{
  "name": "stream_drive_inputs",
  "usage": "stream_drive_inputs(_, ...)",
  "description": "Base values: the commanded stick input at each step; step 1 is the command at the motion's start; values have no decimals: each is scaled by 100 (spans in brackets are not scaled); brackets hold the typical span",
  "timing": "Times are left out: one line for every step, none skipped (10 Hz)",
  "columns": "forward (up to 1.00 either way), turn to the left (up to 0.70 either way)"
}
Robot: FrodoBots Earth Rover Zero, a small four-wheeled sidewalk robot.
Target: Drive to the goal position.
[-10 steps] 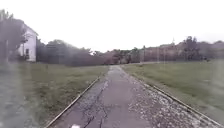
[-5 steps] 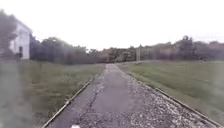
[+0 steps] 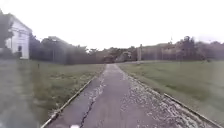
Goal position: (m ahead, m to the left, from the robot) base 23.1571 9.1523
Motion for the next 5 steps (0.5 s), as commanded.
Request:
stream_drive_inputs(81, 0)
stream_drive_inputs(81, 0)
stream_drive_inputs(81, 0)
stream_drive_inputs(81, 6)
stream_drive_inputs(81, 14)
